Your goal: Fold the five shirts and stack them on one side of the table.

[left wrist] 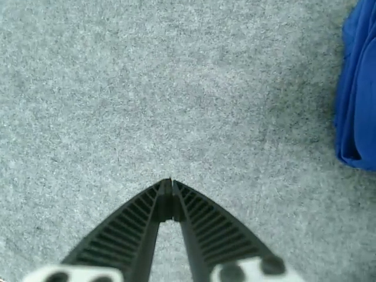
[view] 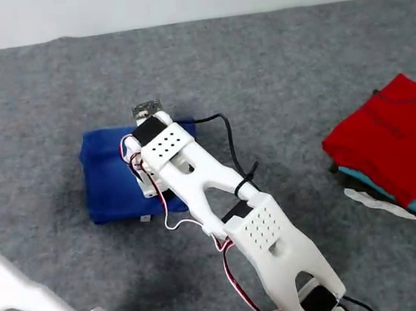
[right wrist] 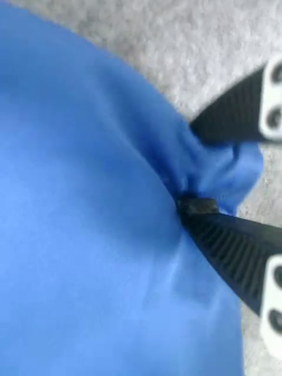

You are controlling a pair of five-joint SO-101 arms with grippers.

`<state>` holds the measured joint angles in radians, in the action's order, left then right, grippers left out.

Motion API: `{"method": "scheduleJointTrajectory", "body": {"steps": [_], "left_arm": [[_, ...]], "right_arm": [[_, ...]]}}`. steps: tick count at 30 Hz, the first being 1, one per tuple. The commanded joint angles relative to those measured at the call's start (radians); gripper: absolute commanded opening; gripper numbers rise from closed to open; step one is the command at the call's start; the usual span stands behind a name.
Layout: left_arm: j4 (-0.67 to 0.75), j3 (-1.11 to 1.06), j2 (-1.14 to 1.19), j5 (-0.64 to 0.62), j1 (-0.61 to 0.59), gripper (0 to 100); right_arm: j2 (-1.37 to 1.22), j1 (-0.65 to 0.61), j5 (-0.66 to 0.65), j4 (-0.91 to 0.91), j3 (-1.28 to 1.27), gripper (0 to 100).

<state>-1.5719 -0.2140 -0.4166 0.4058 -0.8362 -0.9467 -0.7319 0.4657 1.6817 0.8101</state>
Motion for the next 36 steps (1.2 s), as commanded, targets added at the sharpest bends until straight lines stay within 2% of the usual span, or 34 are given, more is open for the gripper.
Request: {"method": "scheduleJointTrajectory", "body": {"steps": [1, 6, 11, 14, 19, 22, 26, 30, 32, 34, 36], "left_arm": [[0.003, 0.004, -0.034, -0.008, -0.008, 1], [0.005, 0.004, -0.034, -0.008, -0.002, 1], [0.005, 0.004, -0.034, -0.008, -0.003, 1], [0.005, 0.004, -0.034, -0.008, -0.002, 1], [0.025, 0.002, -0.032, -0.008, 0.0, 1], [0.025, 0.002, -0.032, -0.008, 0.0, 1], [0.025, 0.002, -0.032, -0.008, 0.0, 1], [0.023, 0.002, -0.032, -0.009, 0.0, 1], [0.02, 0.001, -0.032, -0.009, 0.0, 1], [0.021, -0.013, -0.032, -0.009, 0.0, 1], [0.02, -0.028, -0.034, -0.009, 0.0, 1]], "right_arm": [[-0.038, 0.021, -0.054, 0.076, -0.009, 1.3], [-0.01, 0.079, -0.118, 0.116, -0.015, 0.9], [0.091, 0.243, -0.247, 0.116, -0.015, 0.9], [0.134, 0.354, -0.446, 0.113, -0.015, 0.9], [0.147, 0.53, -0.902, 0.071, 0.021, 0.9], [0.139, 0.601, -1.046, -0.03, 0.068, 0.9], [0.104, 0.613, -1.14, -0.176, 0.152, 0.9], [0.033, 0.558, -1.149, -0.298, 0.235, 1.5], [-0.004, 0.522, -1.149, -0.298, 0.265, 2.4], [-0.028, 0.49, -1.134, -0.228, 0.29, 7.7], [-0.031, 0.472, -1.03, -0.143, 0.331, 14.3]]}}
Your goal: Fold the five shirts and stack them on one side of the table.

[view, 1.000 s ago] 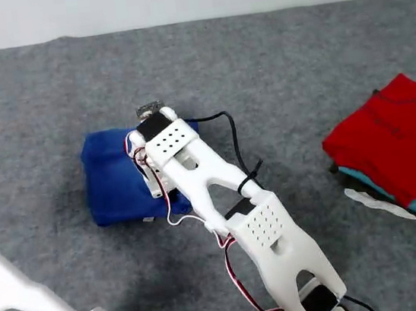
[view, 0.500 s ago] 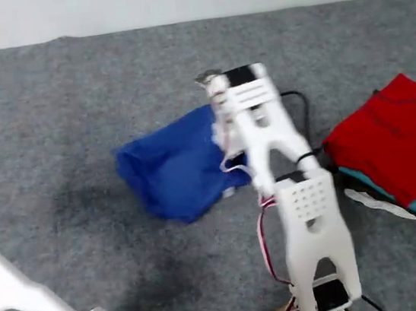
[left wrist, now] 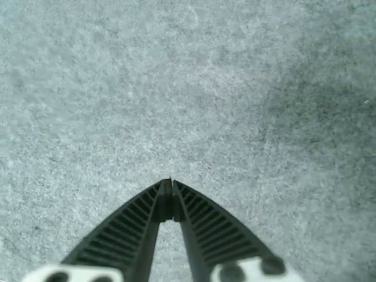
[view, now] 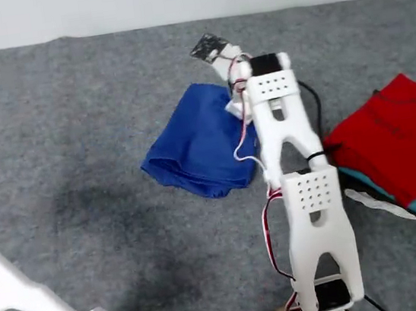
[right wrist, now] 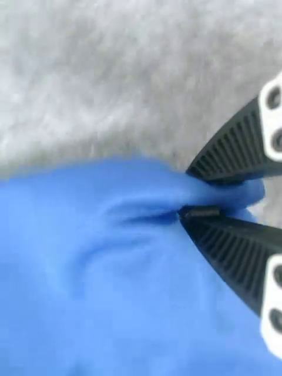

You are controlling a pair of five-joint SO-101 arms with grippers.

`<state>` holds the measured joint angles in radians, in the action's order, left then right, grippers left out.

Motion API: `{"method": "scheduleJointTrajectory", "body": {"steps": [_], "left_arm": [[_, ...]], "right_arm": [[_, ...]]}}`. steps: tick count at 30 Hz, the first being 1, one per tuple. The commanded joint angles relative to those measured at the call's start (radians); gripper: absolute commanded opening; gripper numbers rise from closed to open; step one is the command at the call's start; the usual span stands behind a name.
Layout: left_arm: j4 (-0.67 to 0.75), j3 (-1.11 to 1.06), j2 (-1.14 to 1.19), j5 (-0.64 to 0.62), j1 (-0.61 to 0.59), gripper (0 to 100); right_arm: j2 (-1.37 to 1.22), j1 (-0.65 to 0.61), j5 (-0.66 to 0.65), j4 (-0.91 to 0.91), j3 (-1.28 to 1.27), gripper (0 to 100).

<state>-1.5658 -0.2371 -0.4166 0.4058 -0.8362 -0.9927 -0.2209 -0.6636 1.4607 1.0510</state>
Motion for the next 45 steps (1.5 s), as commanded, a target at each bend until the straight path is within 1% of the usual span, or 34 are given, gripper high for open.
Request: {"method": "scheduleJointTrajectory", "body": {"steps": [1, 2, 3, 6, 9, 11, 15, 18, 20, 25, 30, 38, 45], "left_arm": [[0.014, -0.012, -0.034, -0.009, -0.002, 1], [0.014, -0.013, -0.034, -0.009, -0.005, 1], [0.014, -0.018, -0.034, -0.009, -0.005, 1], [0.015, -0.019, -0.034, -0.009, -0.003, 1], [0.018, -0.019, -0.034, -0.009, 0.0, 1], [0.018, -0.019, -0.034, -0.012, 0.0, 1], [0.034, -0.018, -0.034, -0.044, 0.0, 1], [0.049, -0.018, -0.034, -0.044, 0.002, 1], [0.057, -0.018, -0.034, -0.044, 0.002, 1], [0.068, -0.018, -0.034, -0.044, 0.002, 1], [0.068, -0.018, -0.034, -0.041, 0.002, 1], [0.069, -0.018, -0.032, -0.04, 0.002, 1], [0.069, -0.018, -0.032, -0.038, 0.002, 1]], "right_arm": [[0.016, -0.044, 0.163, 0.116, 0.118, 17.3], [0.018, -0.045, 0.212, 0.157, 0.153, 19.9], [0.018, -0.045, 0.233, 0.202, 0.198, 22.1], [0.015, -0.051, 0.244, 0.334, 0.345, 24.3], [0.041, -0.054, 0.245, 0.34, 0.4, 24.3], [0.087, -0.062, 0.245, 0.34, 0.368, 24.2], [0.232, -0.111, 0.245, 0.34, 0.141, 24.1], [0.348, -0.176, 0.287, 0.334, -0.054, 24.0], [0.371, -0.231, 0.311, 0.331, -0.138, 24.0], [0.338, -0.357, 0.364, 0.305, -0.15, 24.3], [0.271, -0.44, 0.365, 0.245, -0.15, 24.3], [0.183, -0.456, 0.361, 0.124, -0.15, 24.2], [0.099, -0.429, 0.359, 0.053, -0.15, 24.0]]}}
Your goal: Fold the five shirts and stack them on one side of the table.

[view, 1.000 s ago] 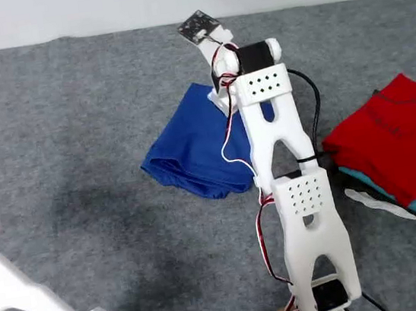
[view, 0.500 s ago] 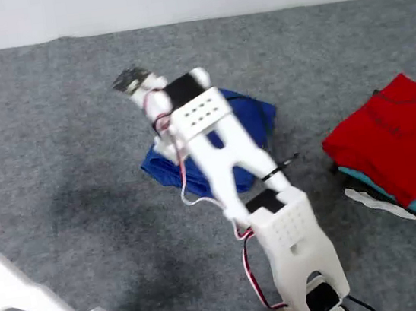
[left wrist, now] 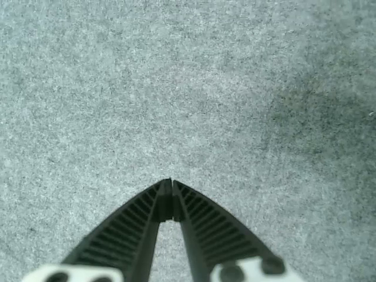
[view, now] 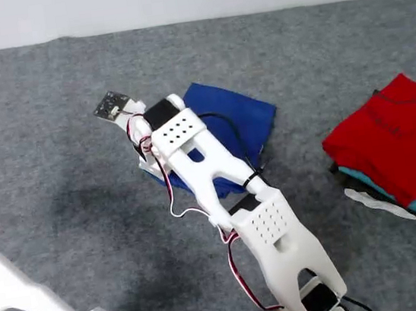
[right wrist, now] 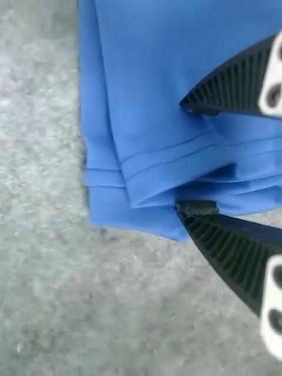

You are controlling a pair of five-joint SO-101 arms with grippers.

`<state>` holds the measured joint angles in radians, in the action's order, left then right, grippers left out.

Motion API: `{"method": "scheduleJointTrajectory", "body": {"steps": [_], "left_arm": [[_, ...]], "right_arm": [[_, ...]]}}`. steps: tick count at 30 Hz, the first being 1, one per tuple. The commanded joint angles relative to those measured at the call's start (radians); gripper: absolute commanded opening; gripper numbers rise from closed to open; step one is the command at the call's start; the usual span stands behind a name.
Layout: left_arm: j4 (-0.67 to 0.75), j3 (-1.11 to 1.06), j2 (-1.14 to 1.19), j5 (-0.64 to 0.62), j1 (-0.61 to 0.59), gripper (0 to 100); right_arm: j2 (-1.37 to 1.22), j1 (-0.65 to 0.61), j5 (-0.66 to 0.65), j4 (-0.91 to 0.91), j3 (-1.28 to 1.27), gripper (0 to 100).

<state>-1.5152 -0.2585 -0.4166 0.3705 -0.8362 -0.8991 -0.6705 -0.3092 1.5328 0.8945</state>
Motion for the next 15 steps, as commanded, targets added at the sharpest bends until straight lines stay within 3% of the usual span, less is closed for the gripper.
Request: {"method": "scheduleJointTrajectory", "body": {"steps": [1, 9, 15], "left_arm": [[0.018, 0.004, -0.032, -0.003, 0.002, 1], [0.018, 0.004, -0.032, -0.003, 0.002, 1], [0.018, 0.004, -0.032, -0.003, 0.002, 1]], "right_arm": [[0.002, 0.024, 0.005, -0.019, 0.006, 24.0], [-0.004, 0.028, 0.005, -0.024, 0.032, 1.4], [-0.004, 0.027, 0.005, -0.013, 0.112, 1.0]]}}
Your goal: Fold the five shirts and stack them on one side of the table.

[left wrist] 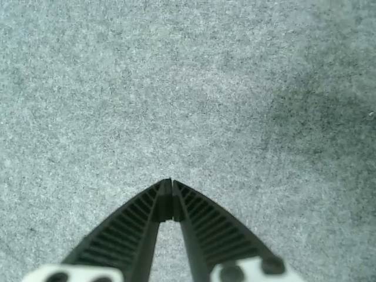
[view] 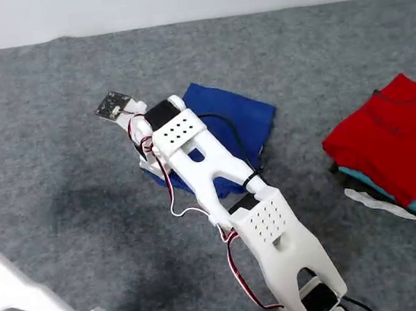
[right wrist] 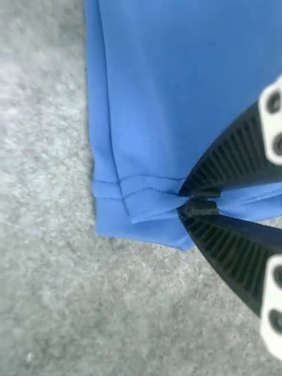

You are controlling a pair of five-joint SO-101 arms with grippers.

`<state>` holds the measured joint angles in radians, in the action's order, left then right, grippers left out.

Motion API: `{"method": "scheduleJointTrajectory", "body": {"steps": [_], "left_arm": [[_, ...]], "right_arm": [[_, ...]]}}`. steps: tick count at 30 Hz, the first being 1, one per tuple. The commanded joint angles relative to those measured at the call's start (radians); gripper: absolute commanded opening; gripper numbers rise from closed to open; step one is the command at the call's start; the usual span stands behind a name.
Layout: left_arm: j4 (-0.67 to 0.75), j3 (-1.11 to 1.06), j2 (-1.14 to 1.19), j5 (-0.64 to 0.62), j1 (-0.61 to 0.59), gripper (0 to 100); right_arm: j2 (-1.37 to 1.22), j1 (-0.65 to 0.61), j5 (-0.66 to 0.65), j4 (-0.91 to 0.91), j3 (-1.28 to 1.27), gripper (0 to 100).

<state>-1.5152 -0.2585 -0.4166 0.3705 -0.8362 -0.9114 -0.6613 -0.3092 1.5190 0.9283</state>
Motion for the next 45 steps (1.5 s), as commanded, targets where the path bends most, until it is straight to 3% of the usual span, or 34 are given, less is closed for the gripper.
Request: {"method": "scheduleJointTrajectory", "body": {"steps": [1, 19, 21, 24, 28, 32, 35, 40, 45], "left_arm": [[0.018, 0.004, -0.032, -0.003, 0.002, 1], [0.031, -0.051, -0.032, -0.009, 0.064, 1], [0.038, -0.051, -0.032, -0.009, 0.064, 1], [0.04, -0.05, -0.032, -0.009, 0.064, 1], [0.04, -0.05, -0.032, -0.009, 0.064, 1], [0.04, -0.05, -0.032, -0.009, 0.064, 1], [0.04, -0.05, -0.032, -0.009, 0.064, 1], [0.038, -0.05, -0.032, -0.009, 0.064, 1], [0.038, -0.044, -0.034, -0.003, 0.063, 1]], "right_arm": [[0.012, 0.016, 0.005, 0.001, 0.095, 1.0], [-0.048, -0.076, 0.005, -0.053, 0.209, 1.2], [-0.054, -0.074, 0.005, -0.025, 0.209, 4.5], [-0.031, -0.074, 0.023, 0.076, 0.244, 18.6], [0.001, -0.058, 0.109, 0.185, 0.342, 28.3], [0.007, -0.016, 0.133, 0.28, 0.436, 26.6], [0.016, 0.041, 0.258, 0.278, 0.439, 24.7], [0.03, 0.124, 0.358, 0.283, 0.436, 24.6], [0.163, 0.17, 0.477, 0.282, 0.295, 24.6]]}}
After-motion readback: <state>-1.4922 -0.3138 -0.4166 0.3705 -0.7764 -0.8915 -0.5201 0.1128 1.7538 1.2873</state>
